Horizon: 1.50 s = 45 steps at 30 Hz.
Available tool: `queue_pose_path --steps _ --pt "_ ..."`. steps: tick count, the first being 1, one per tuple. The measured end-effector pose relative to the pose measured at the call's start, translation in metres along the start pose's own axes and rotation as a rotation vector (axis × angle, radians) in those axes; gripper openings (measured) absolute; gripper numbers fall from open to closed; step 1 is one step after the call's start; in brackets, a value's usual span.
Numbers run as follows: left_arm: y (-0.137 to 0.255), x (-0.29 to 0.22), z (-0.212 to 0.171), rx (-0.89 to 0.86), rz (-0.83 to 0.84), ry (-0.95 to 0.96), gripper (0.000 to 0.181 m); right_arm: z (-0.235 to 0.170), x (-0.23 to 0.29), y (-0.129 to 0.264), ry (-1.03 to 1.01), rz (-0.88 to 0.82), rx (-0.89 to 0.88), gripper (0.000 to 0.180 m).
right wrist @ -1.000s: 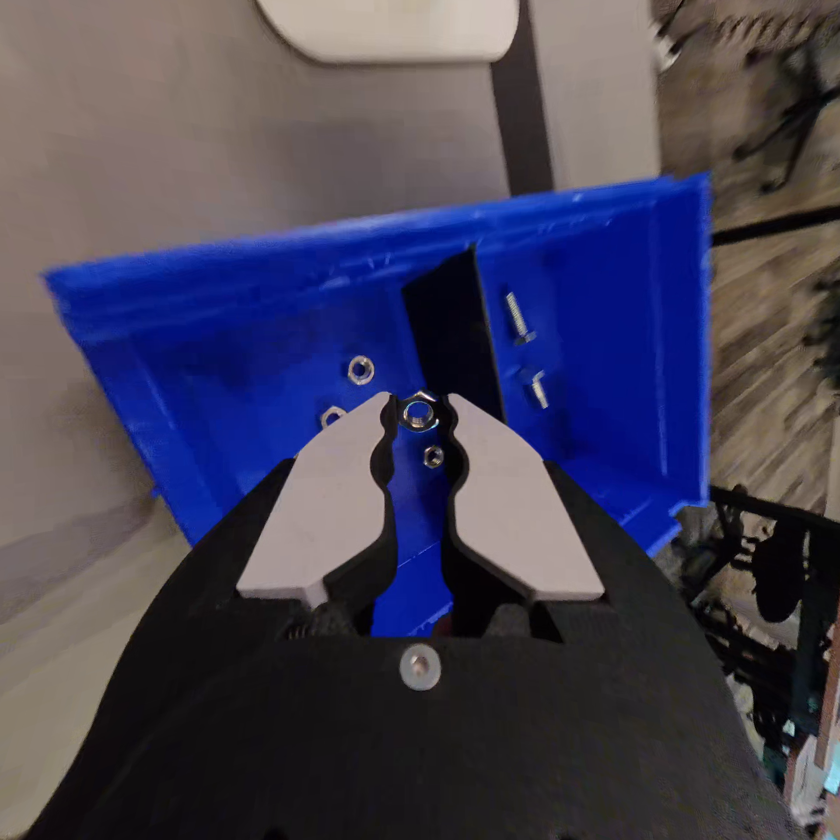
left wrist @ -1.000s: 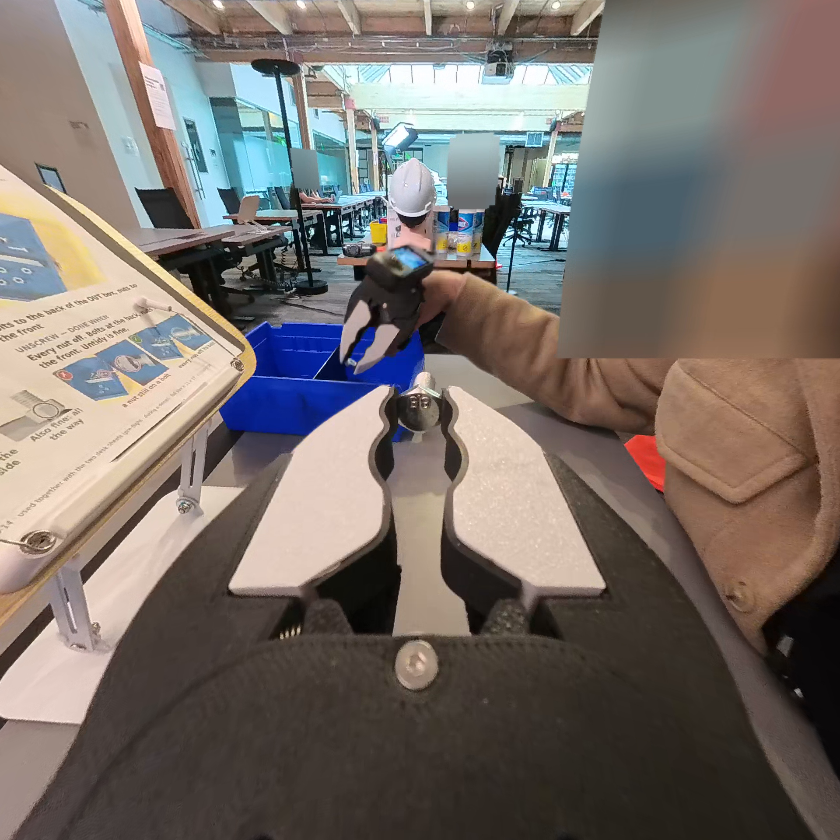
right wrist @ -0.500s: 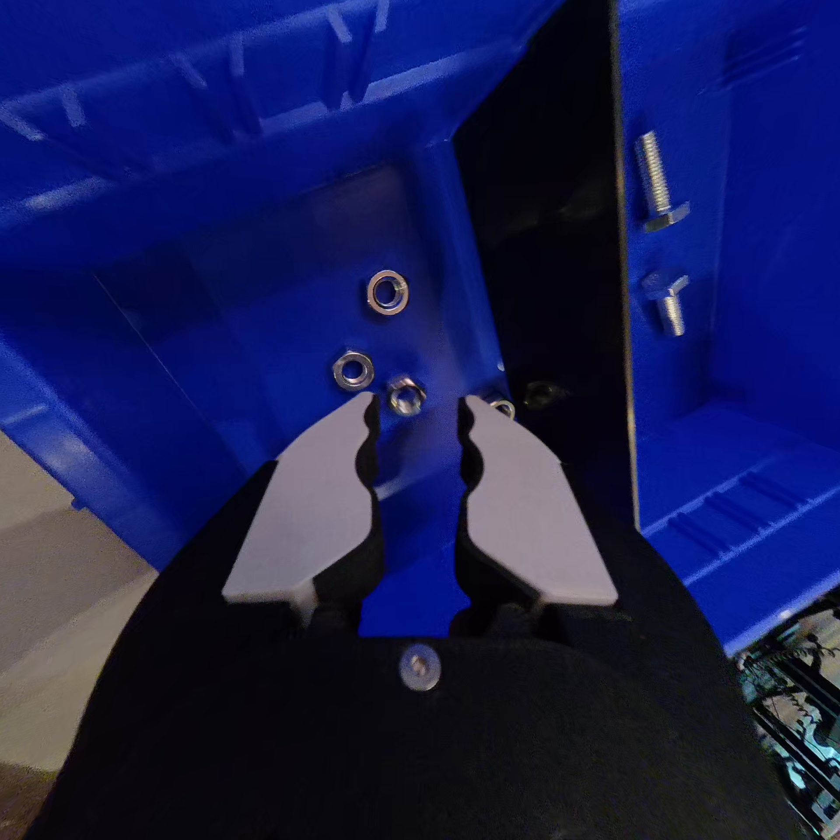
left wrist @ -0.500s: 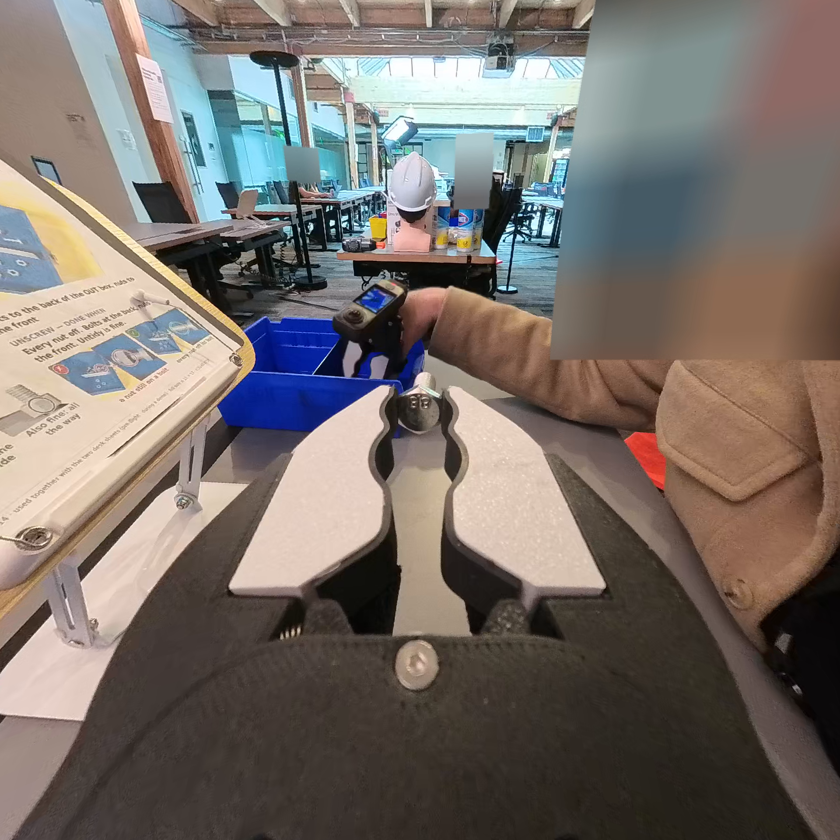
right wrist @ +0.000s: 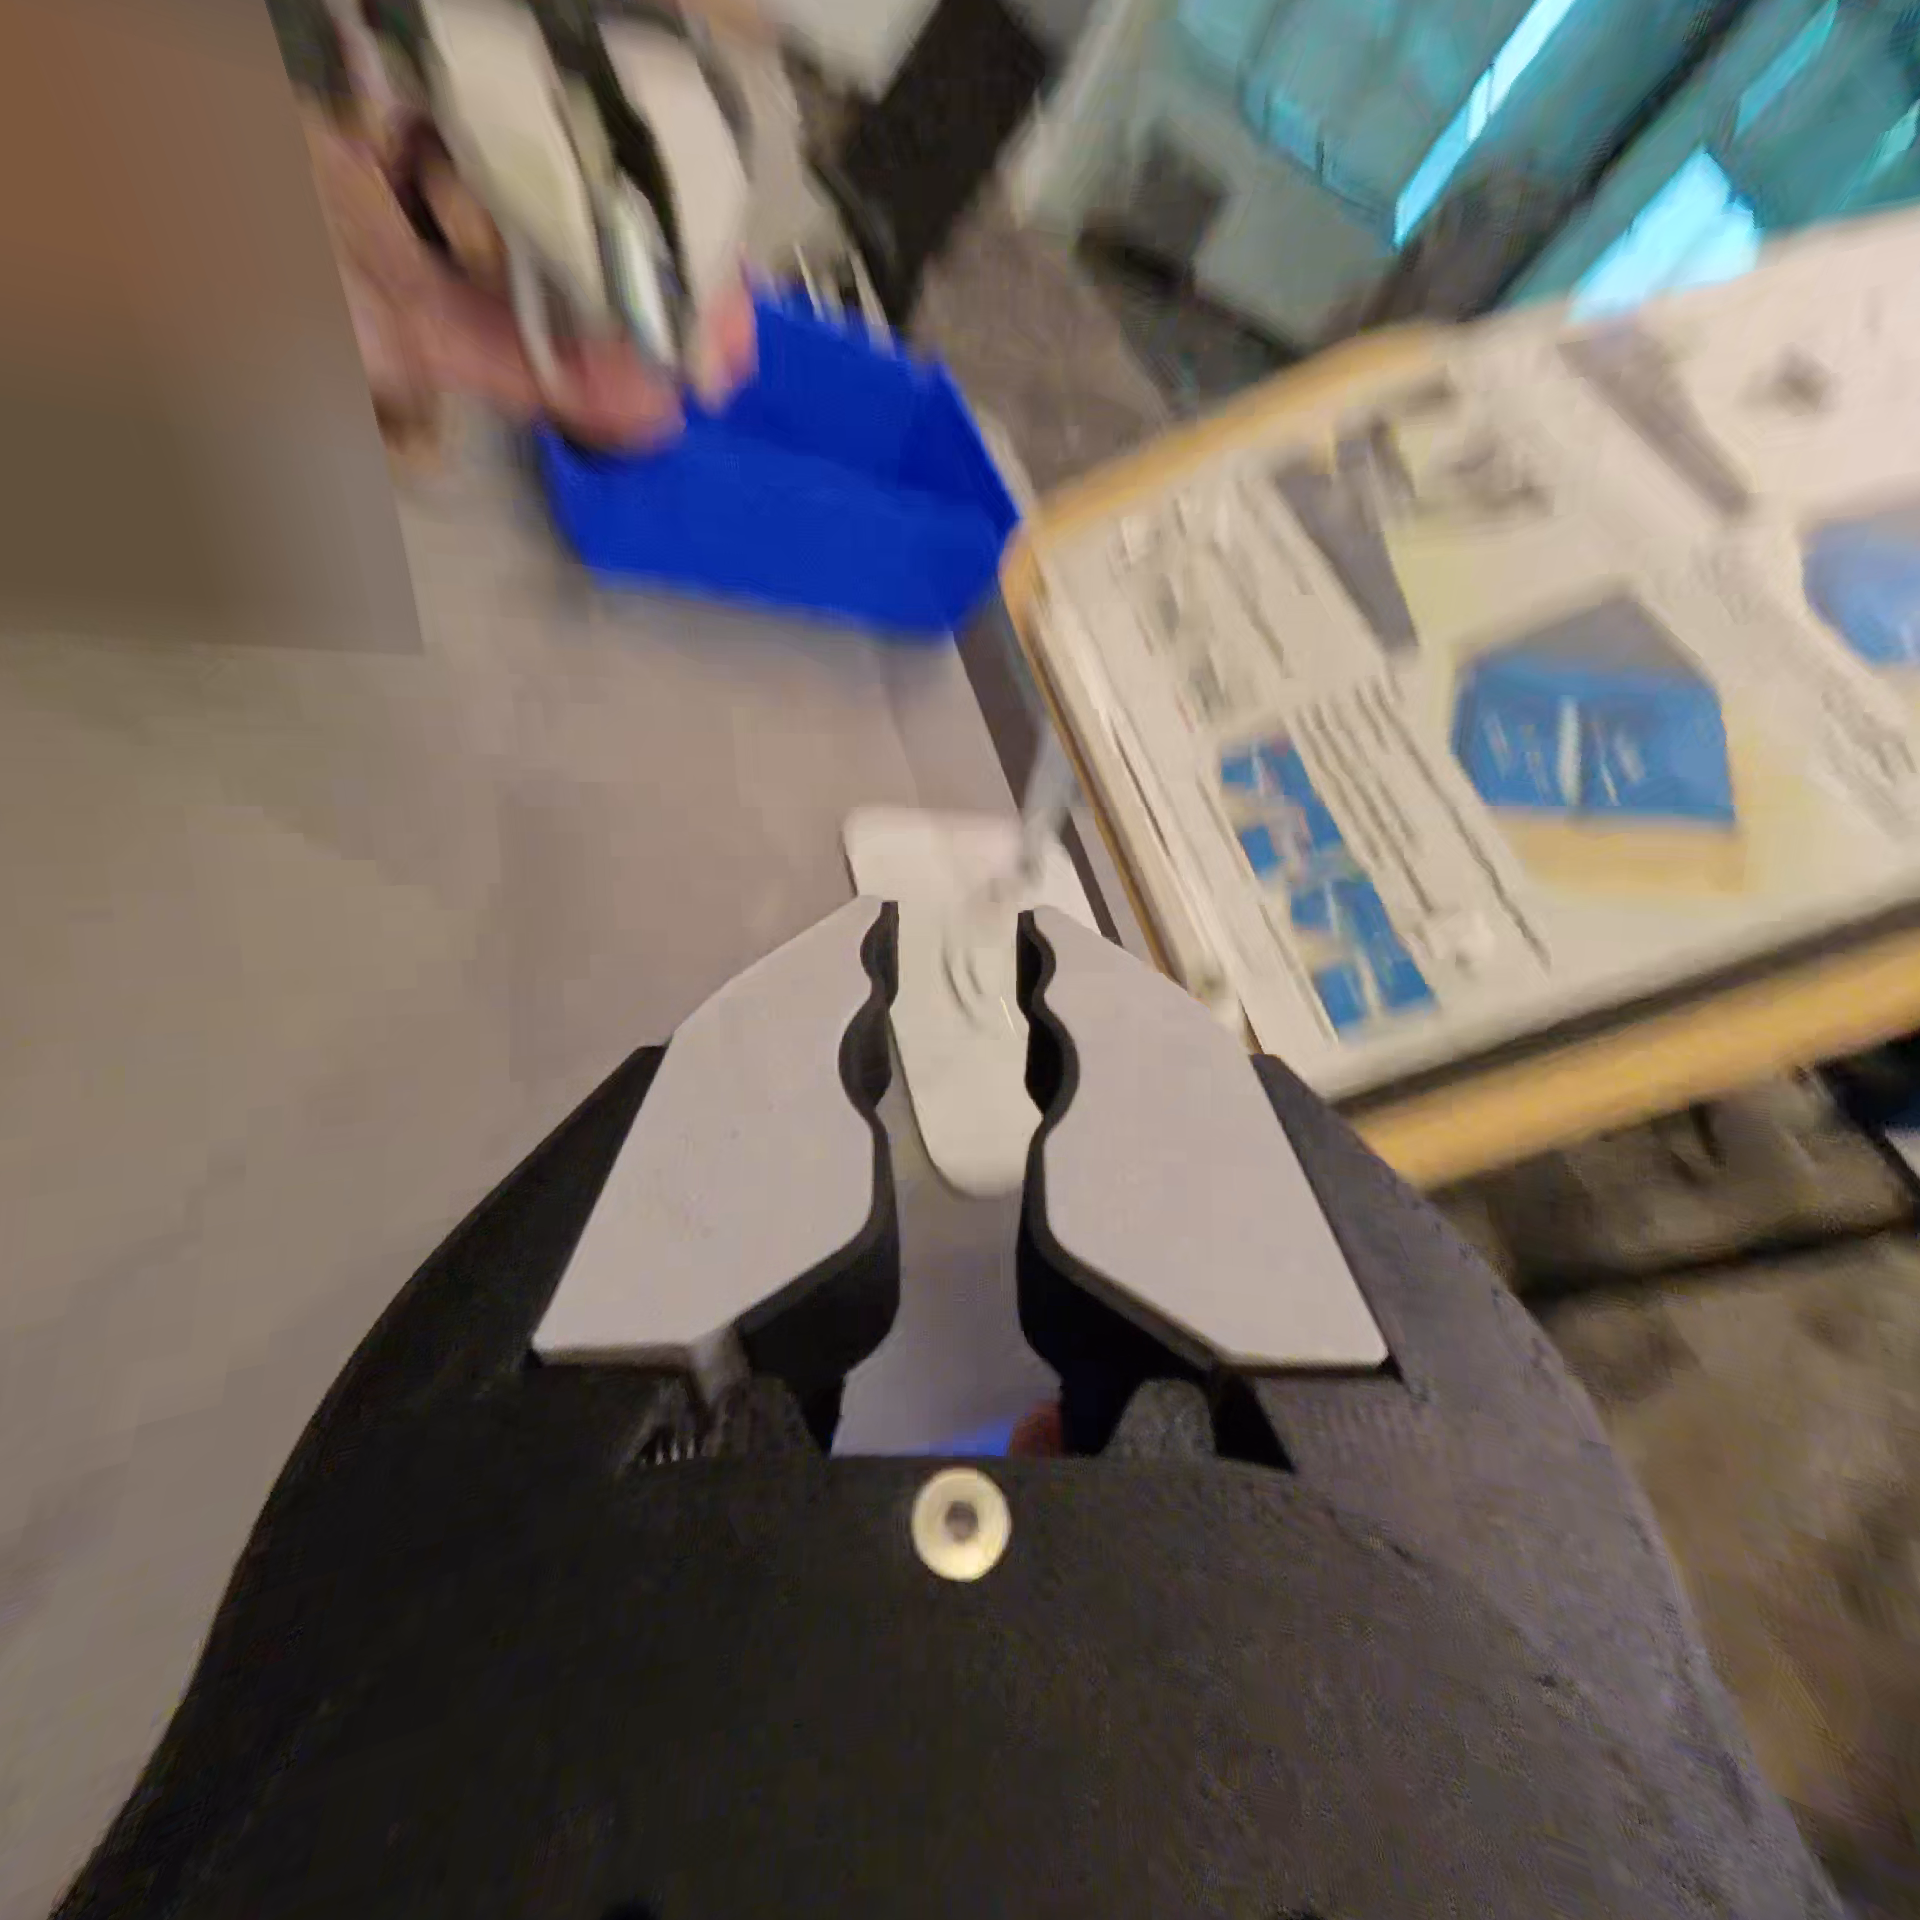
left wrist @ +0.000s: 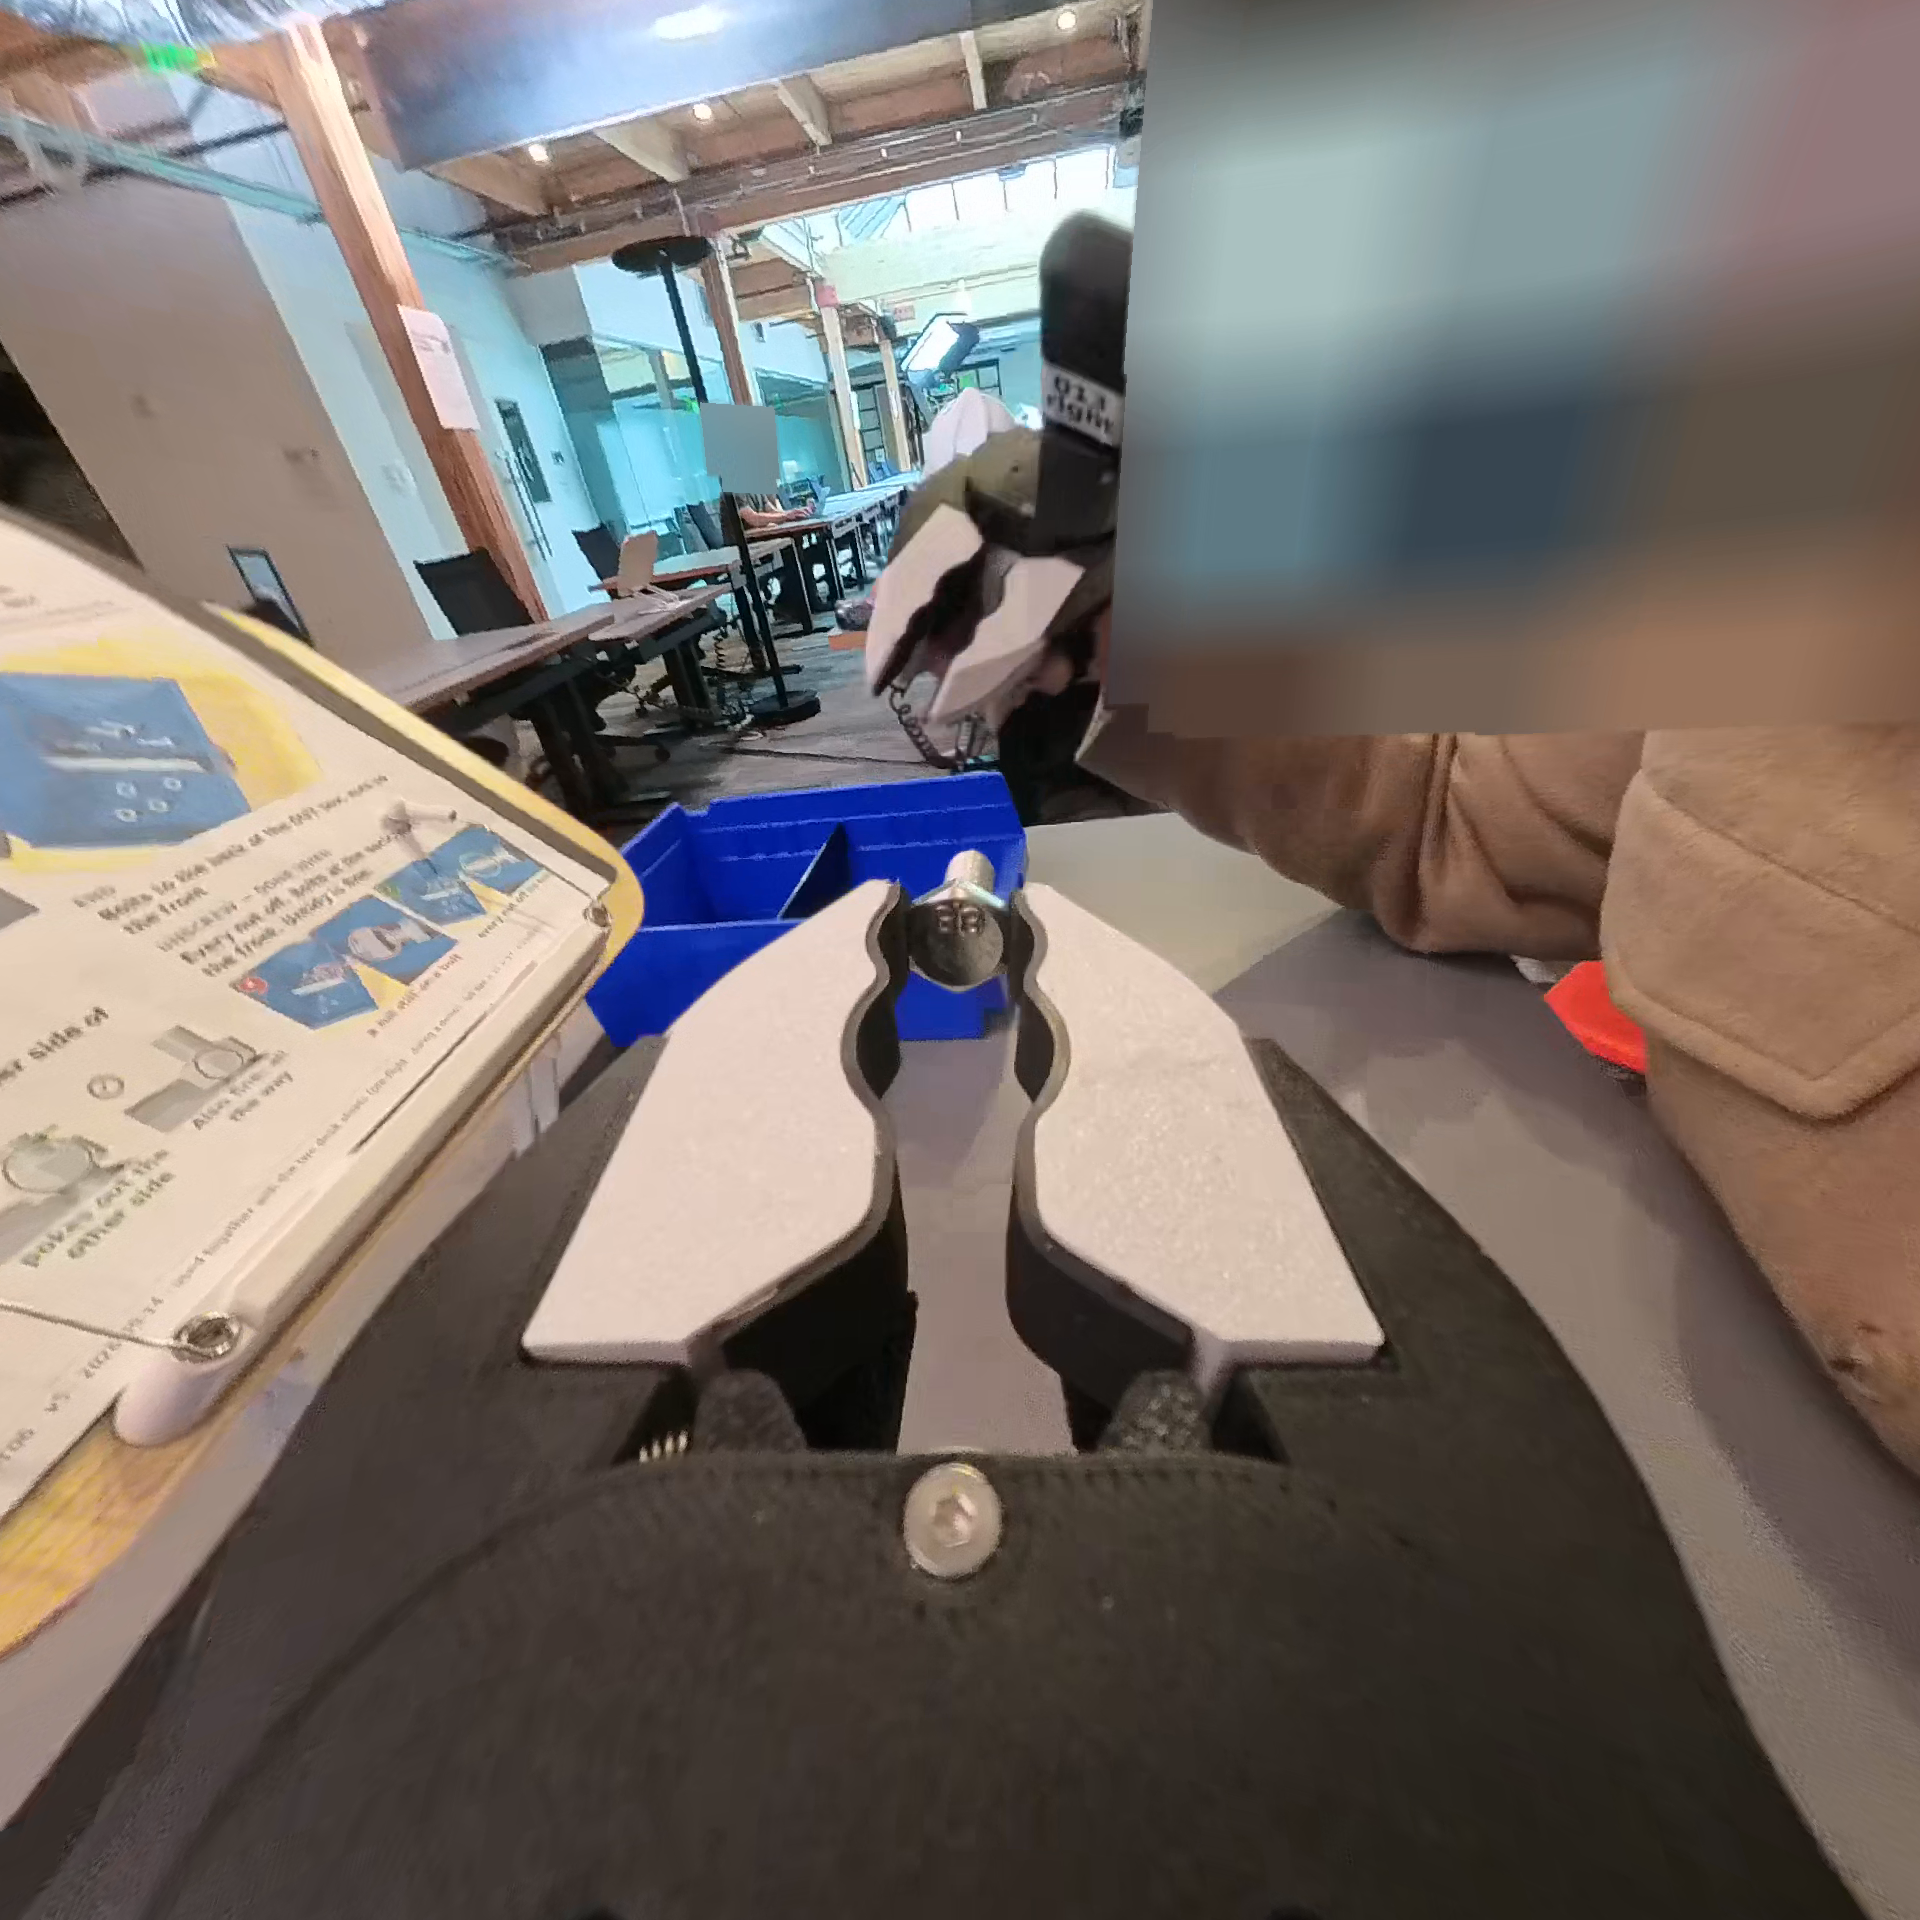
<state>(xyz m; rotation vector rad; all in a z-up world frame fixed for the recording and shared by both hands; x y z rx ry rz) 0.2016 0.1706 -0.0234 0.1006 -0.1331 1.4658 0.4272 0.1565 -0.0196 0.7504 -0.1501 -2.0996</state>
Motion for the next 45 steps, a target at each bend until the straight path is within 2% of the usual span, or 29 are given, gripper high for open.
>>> queue_pose_path --steps 1,5,8,15,21,25,30,33,35,37,39,42,45 --pt "-0.001 -0.002 0.001 0.002 0.004 -0.027 0.017 0.021 0.011 -0.009 -0.031 0.041 -0.105 0.02" --pt "-0.009 -0.014 0.001 0.056 -0.001 -0.135 0.017 0.06 0.057 -0.048 -0.175 0.305 -0.339 0.019" --pt "-0.014 -0.019 -0.001 0.095 0.012 -0.2 0.017 0.072 0.073 -0.071 -0.307 0.46 -0.422 0.021" --pt "-0.017 -0.026 0.0 0.119 0.019 -0.293 0.017 0.074 0.081 -0.098 -0.375 0.564 -0.428 0.023" --pt "-0.02 -0.03 -0.003 0.137 0.01 -0.321 0.017 0.076 0.087 -0.102 -0.419 0.627 -0.463 0.01" --pt "-0.018 -0.03 -0.001 0.115 0.0 -0.314 0.017 0.078 0.088 -0.103 -0.41 0.612 -0.498 0.01" --pt "-0.019 -0.028 -0.002 0.128 0.024 -0.341 0.017 0.077 0.086 -0.102 -0.359 0.565 -0.478 0.01" --pt "-0.016 -0.023 0.005 0.098 0.069 -0.337 0.037 0.078 0.079 -0.095 -0.333 0.513 -0.476 0.01" --pt "-0.01 -0.019 0.01 0.09 0.104 -0.343 0.043 0.078 0.069 -0.087 -0.31 0.466 -0.473 0.01" --pt "-0.004 -0.019 0.014 0.082 0.1 -0.349 0.032 0.076 0.056 -0.077 -0.263 0.38 -0.451 0.01" --pt "0.003 -0.018 0.017 0.089 0.114 -0.378 0.0 0.071 0.035 -0.063 -0.2 0.252 -0.406 0.01" --pt "0.012 -0.011 0.023 0.084 0.167 -0.369 0.0 0.05 -0.009 -0.036 -0.092 -0.028 -0.281 0.01" --pt "0.019 -0.005 0.027 0.07 0.192 -0.335 0.0 0.021 -0.052 -0.005 -0.07 -0.238 -0.173 0.01"
Point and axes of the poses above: each gripper's, where its closed fingertips meet, y back along the fingers, z out of its top, x = y × z across the jaws, the point moved 3 cm from there along y, back along the fingers
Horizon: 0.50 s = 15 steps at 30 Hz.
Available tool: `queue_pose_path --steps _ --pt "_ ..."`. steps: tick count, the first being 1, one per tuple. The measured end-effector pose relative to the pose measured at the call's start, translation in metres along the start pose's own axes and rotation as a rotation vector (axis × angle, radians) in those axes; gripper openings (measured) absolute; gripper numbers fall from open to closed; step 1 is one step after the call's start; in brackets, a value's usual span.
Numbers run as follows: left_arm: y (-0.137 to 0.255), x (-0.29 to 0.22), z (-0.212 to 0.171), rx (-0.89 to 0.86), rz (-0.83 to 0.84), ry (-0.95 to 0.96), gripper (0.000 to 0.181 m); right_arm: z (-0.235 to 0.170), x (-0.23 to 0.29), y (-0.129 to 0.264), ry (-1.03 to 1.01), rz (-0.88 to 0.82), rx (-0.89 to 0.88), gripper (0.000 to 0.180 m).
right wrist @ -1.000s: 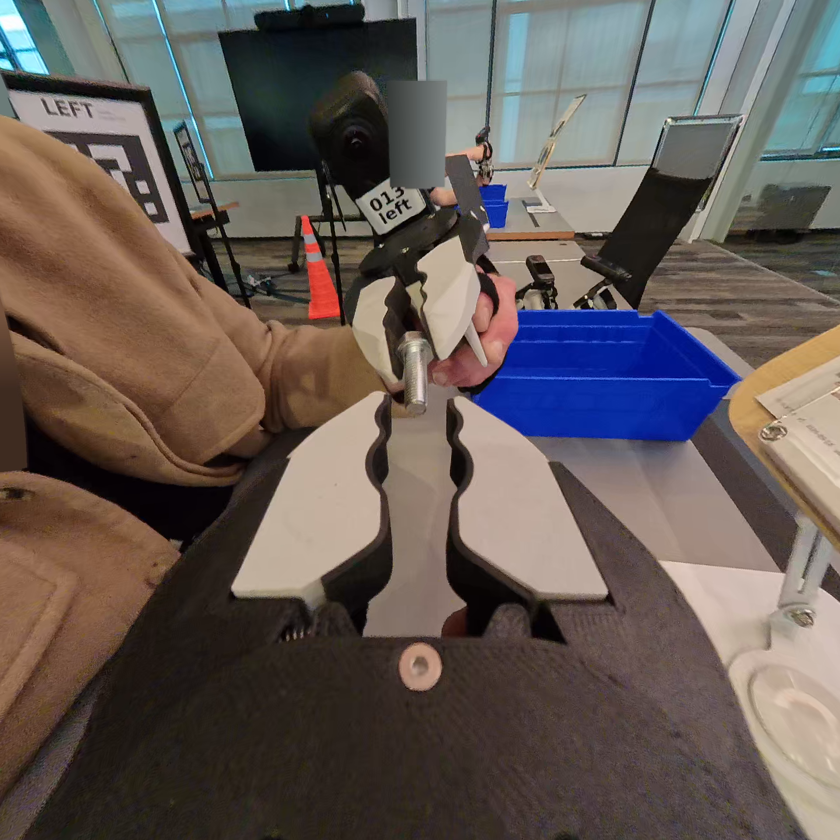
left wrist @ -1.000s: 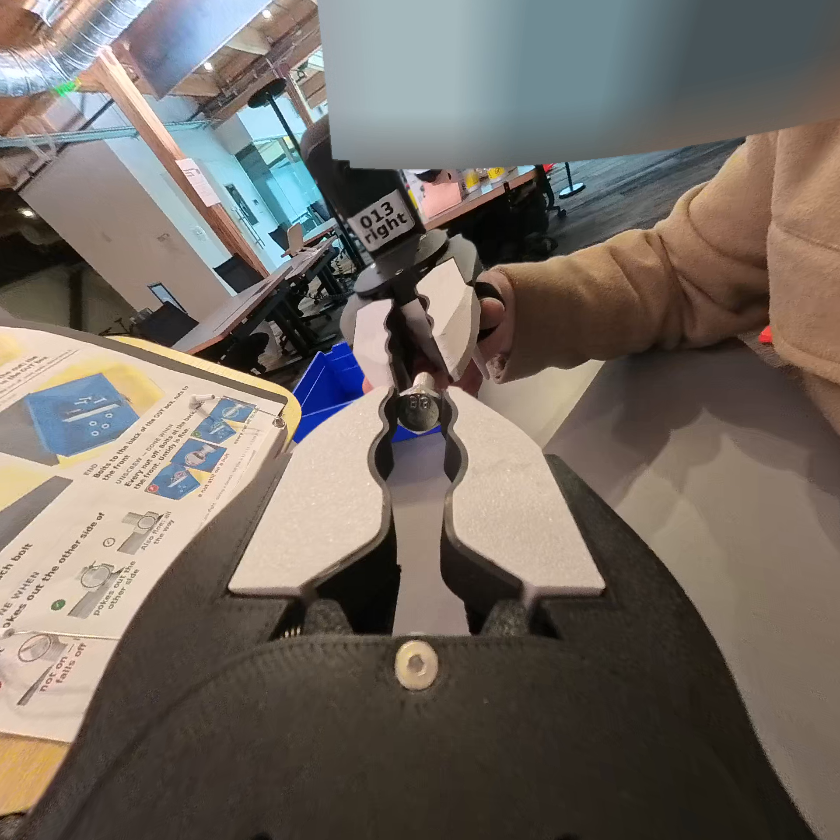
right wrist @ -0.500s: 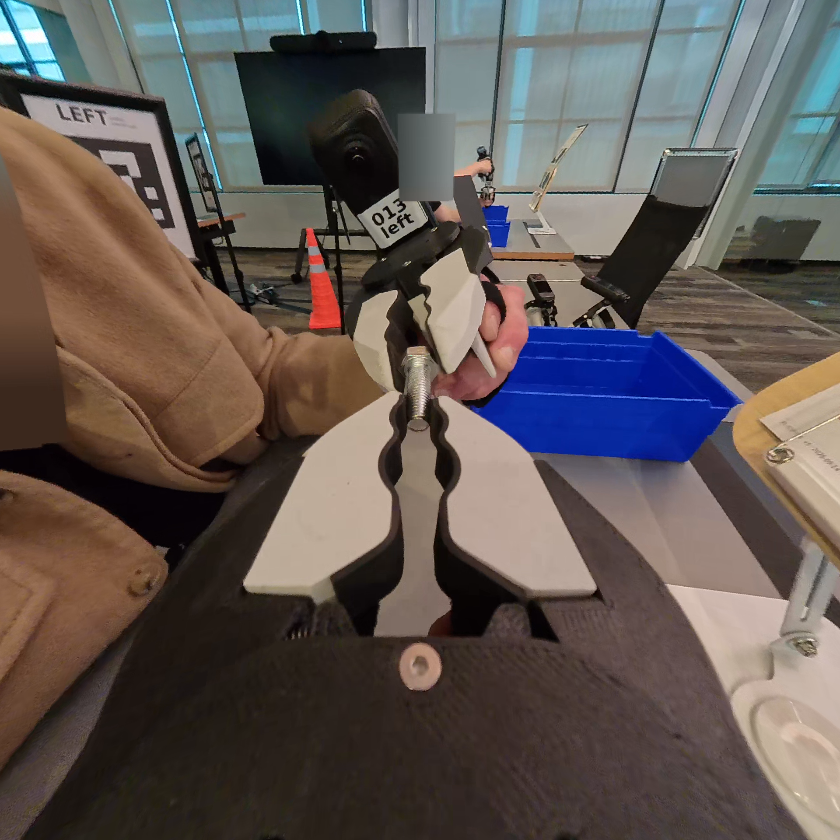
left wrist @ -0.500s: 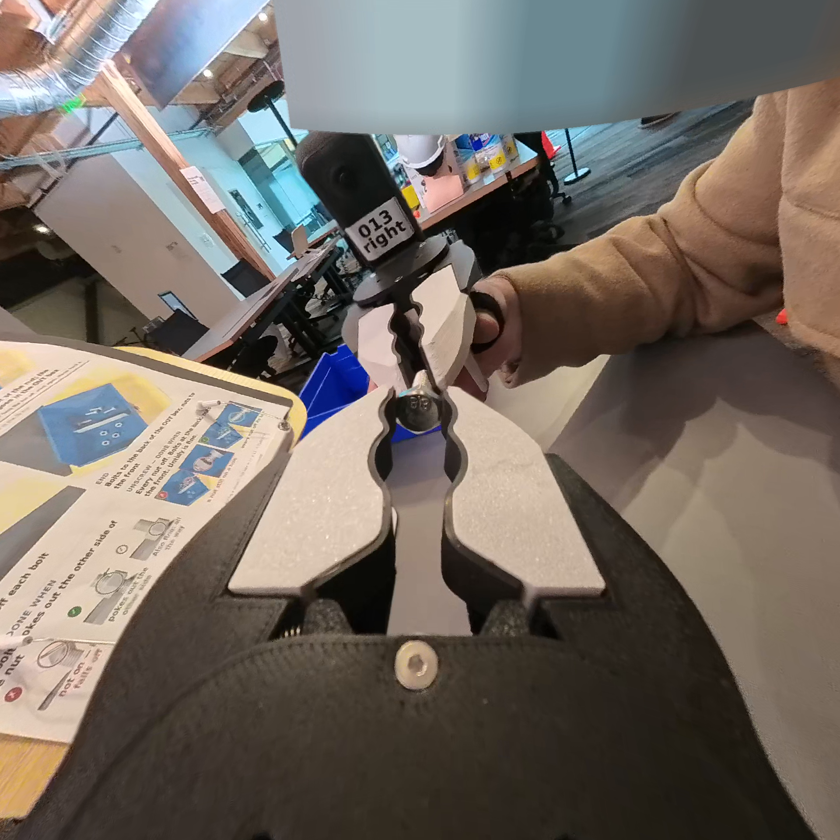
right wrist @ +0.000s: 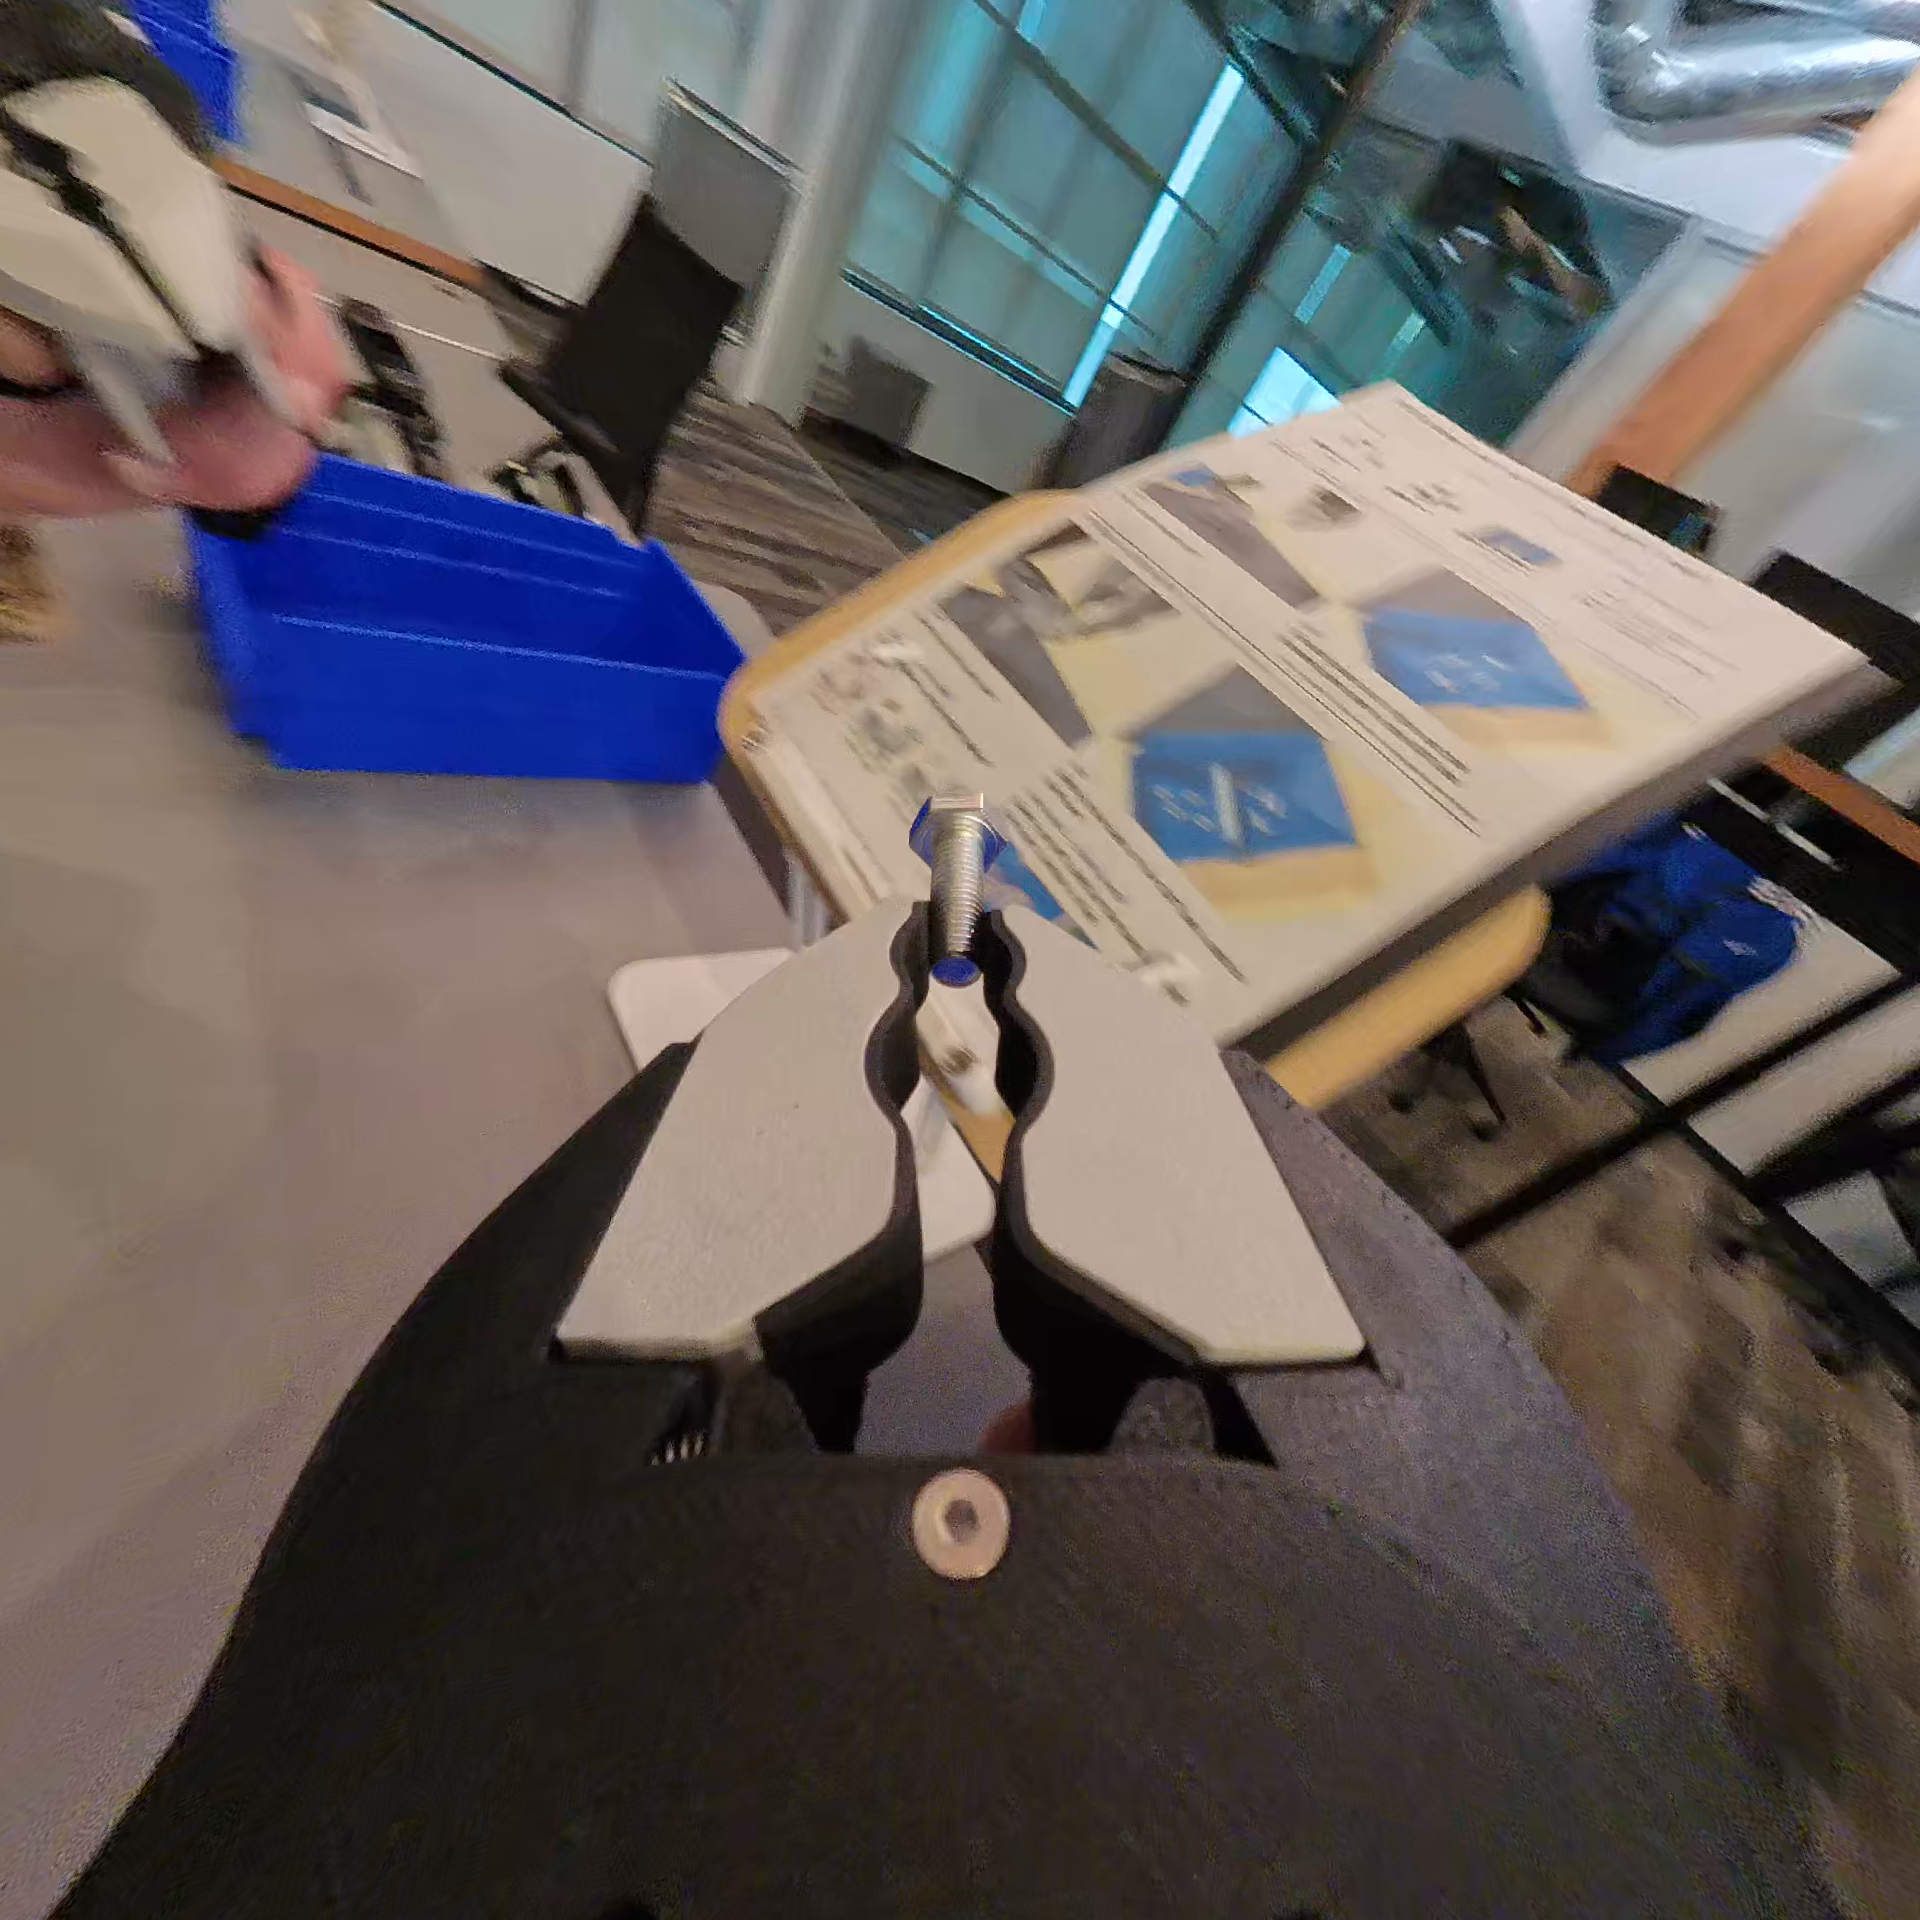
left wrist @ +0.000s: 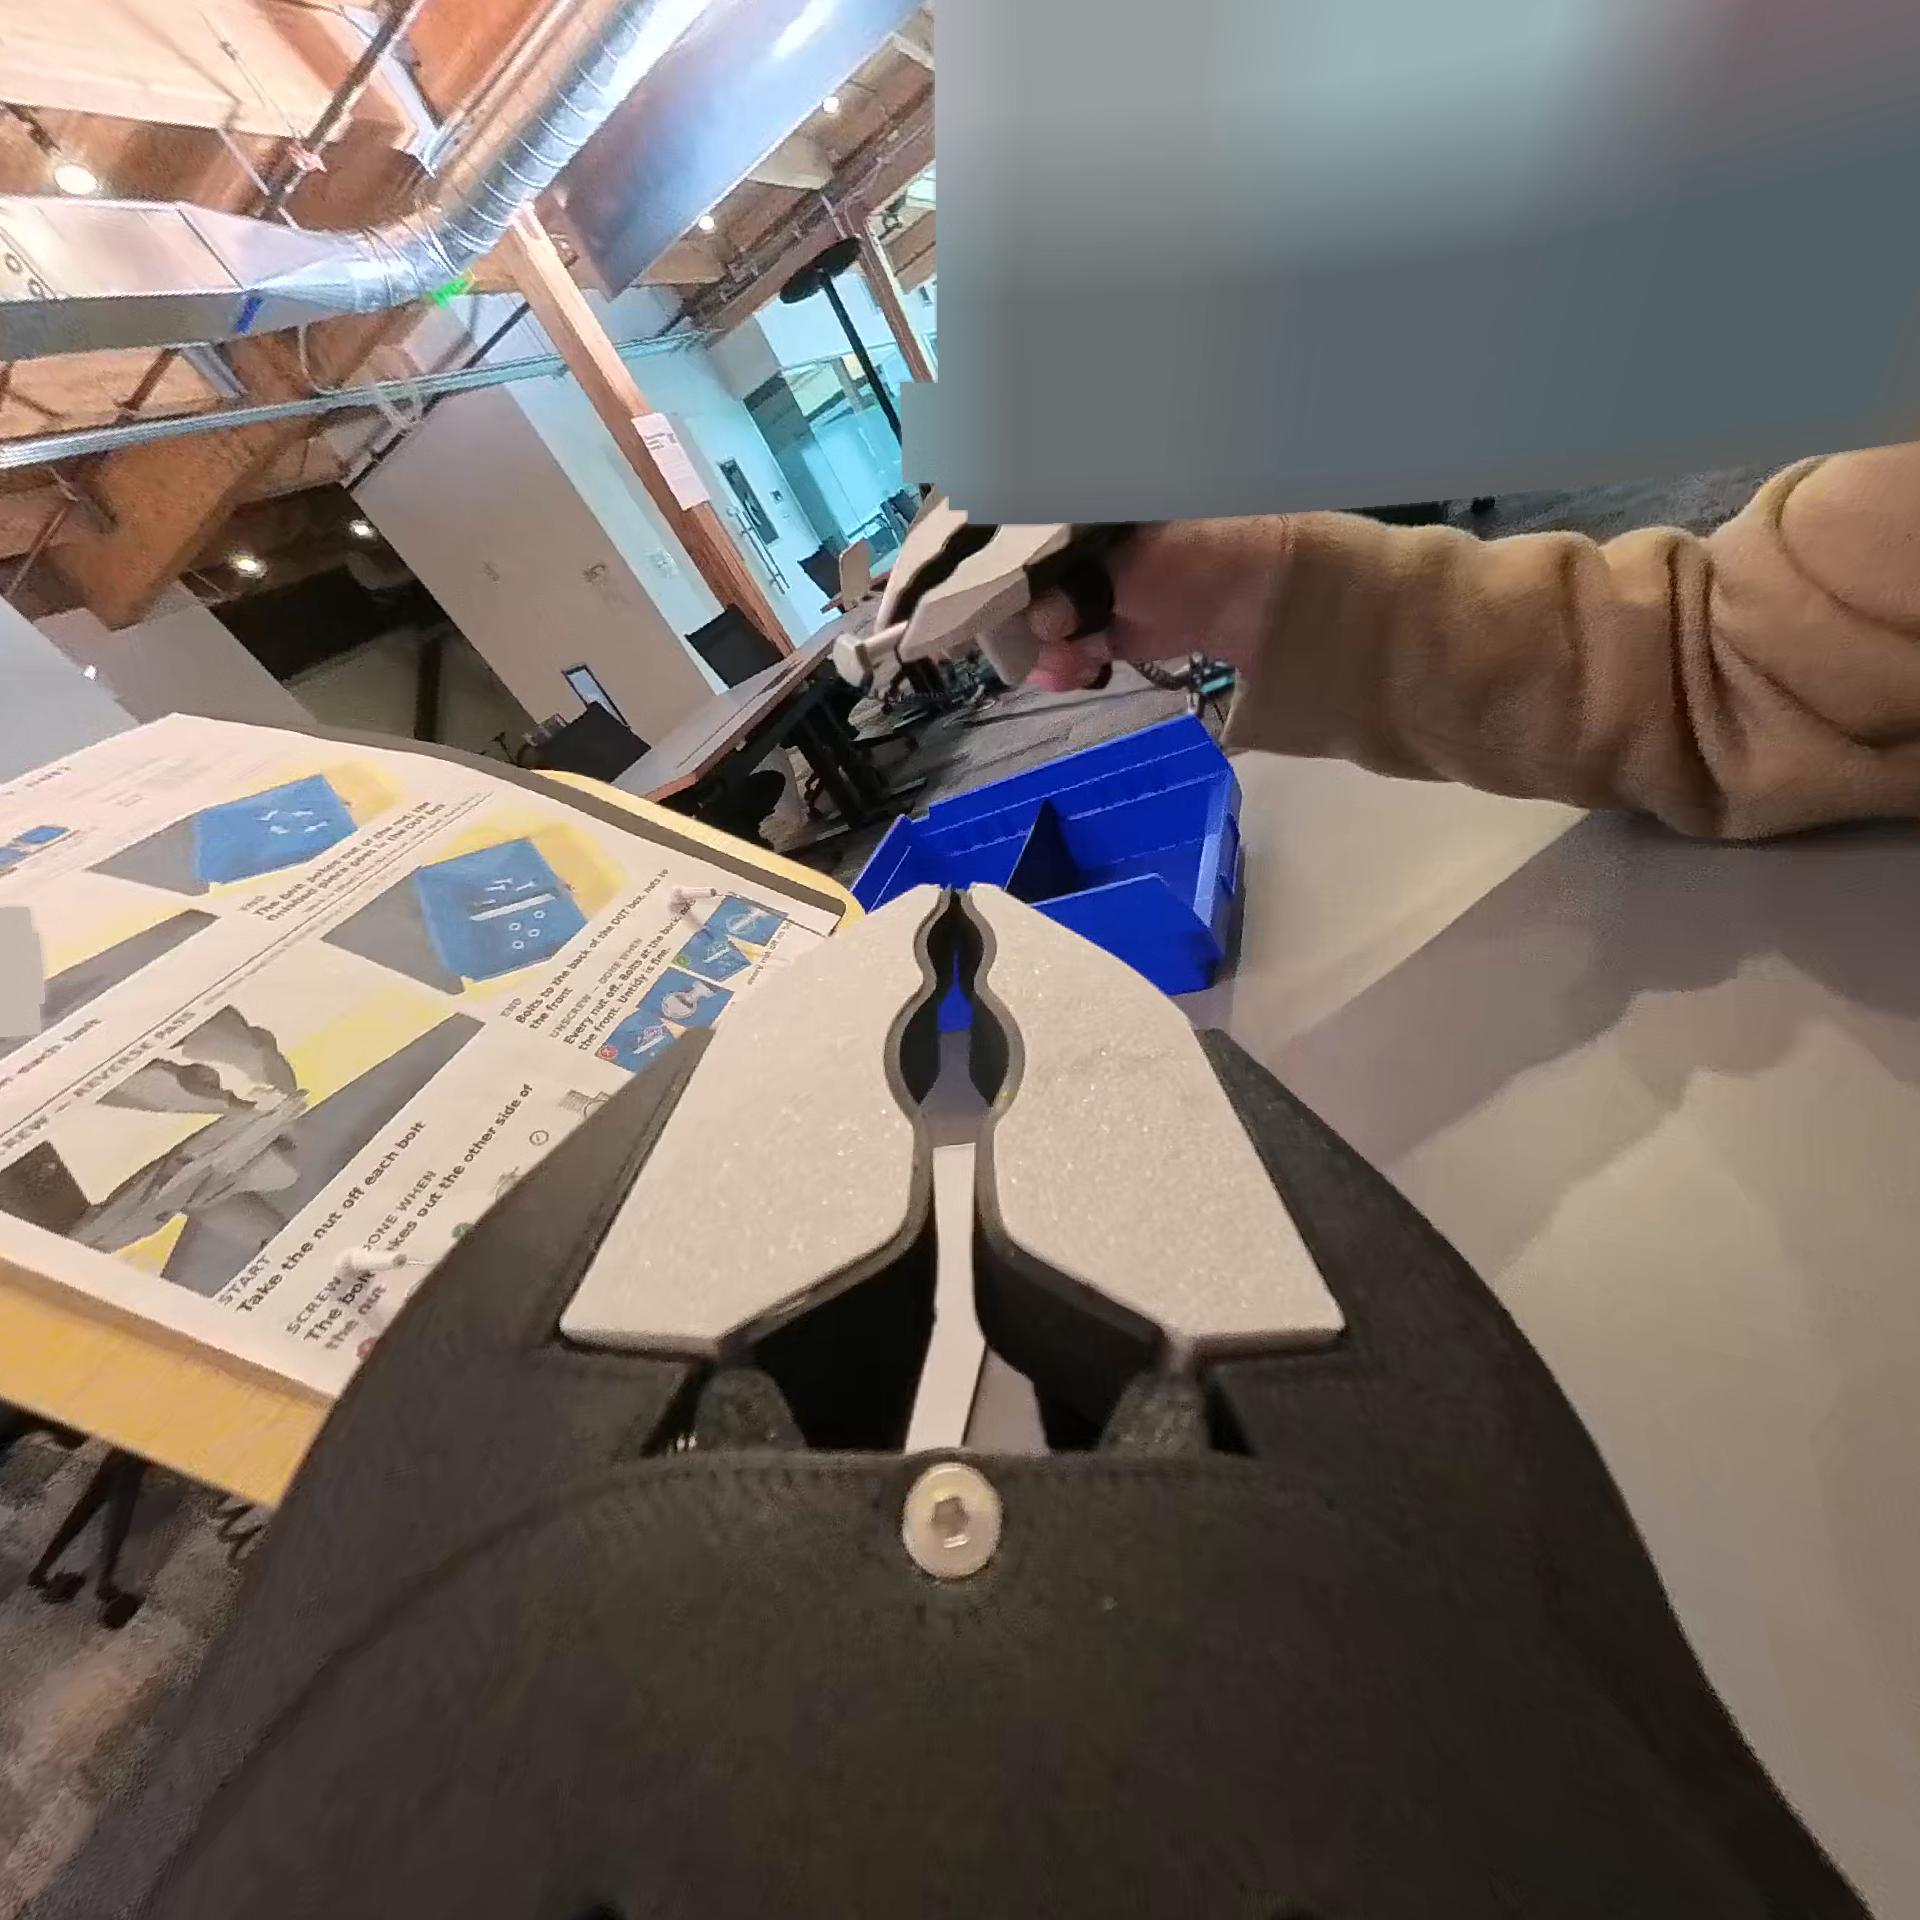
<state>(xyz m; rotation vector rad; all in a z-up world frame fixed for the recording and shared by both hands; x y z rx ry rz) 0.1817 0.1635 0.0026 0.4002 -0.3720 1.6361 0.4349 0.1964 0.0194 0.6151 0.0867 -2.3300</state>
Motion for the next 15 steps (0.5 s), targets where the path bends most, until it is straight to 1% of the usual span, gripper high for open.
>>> queue_pose_path --steps 2,3,7,9,11,15 --pt "0.002 0.003 0.0 -0.011 0.007 0.014 0.0 -0.017 -0.03 0.015 -0.021 -0.095 0.042 0.01" --pt "0.002 0.003 0.0 -0.013 0.008 0.021 0.0 -0.031 -0.046 0.021 -0.022 -0.156 0.09 0.01" --pt "0.001 0.003 -0.003 -0.003 0.0 0.026 0.0 -0.1 -0.085 0.035 -0.018 -0.289 0.375 0.01" --pt "0.0 0.002 -0.004 0.001 -0.007 0.029 0.0 -0.138 -0.093 0.034 -0.035 -0.3 0.508 0.01" --pt "0.0 0.003 -0.006 0.009 -0.009 0.032 0.0 -0.169 -0.096 0.029 -0.087 -0.292 0.589 0.01" --pt "0.001 0.004 -0.007 0.014 -0.013 0.038 0.0 -0.214 -0.092 0.019 -0.121 -0.253 0.71 0.01"
Point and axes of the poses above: each gripper's, where its closed fingertips meet, y back along the fingers, z out of its top, x = y × z across the jaws, the point moved 3 cm from there along y, back along the fingers
